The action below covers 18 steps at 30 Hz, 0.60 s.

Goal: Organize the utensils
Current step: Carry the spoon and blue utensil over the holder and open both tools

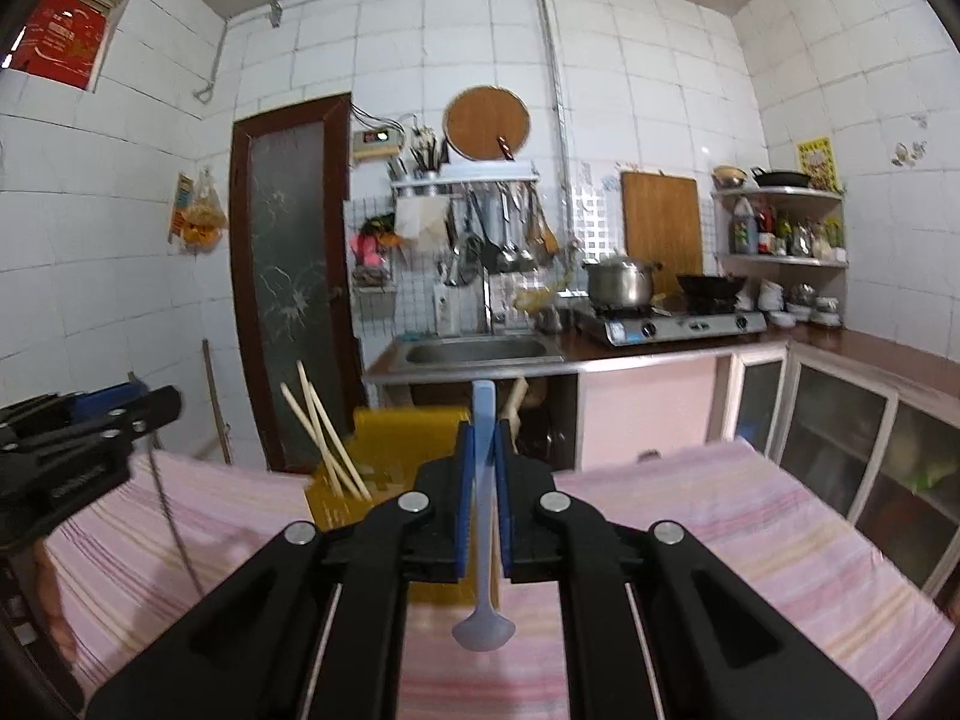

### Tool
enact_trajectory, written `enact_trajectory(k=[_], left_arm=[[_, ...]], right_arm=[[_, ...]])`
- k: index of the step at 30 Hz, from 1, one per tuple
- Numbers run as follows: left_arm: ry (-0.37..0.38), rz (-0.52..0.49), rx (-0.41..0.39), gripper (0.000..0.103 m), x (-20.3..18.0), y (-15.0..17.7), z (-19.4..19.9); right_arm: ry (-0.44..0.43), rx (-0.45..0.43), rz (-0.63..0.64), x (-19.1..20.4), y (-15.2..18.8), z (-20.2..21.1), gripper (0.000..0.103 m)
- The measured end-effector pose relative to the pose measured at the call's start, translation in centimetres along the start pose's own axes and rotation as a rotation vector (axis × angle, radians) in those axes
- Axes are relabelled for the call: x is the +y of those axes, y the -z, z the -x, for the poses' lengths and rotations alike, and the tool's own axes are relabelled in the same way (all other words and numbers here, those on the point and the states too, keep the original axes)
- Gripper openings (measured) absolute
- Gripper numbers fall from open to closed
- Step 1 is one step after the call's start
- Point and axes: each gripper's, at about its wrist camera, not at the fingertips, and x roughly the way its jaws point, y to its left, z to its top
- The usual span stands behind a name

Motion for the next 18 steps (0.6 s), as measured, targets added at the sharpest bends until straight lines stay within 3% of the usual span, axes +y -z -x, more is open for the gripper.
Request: enact_trajectory(k=[10, 15, 18], left_arm=[[0.015, 0.016, -0.085, 0.034, -0.9, -7.1, -5.6], [0.002, -0.017, -0.115, 0.034, -1.8, -7.5, -9.5], [0.013, -0.004, -0.085, 0.034, -1.8, -6.4, -12.3]], right_arm=[[-0.04, -0.07, 0.01, 1.4, -7.0, -3.9, 0.007], [-0.033, -0.049, 0.017, 1.8, -7.2, -7.1, 0.007], [-0.017, -0.013, 0.03, 1.8, -5.9, -9.5, 0.007]])
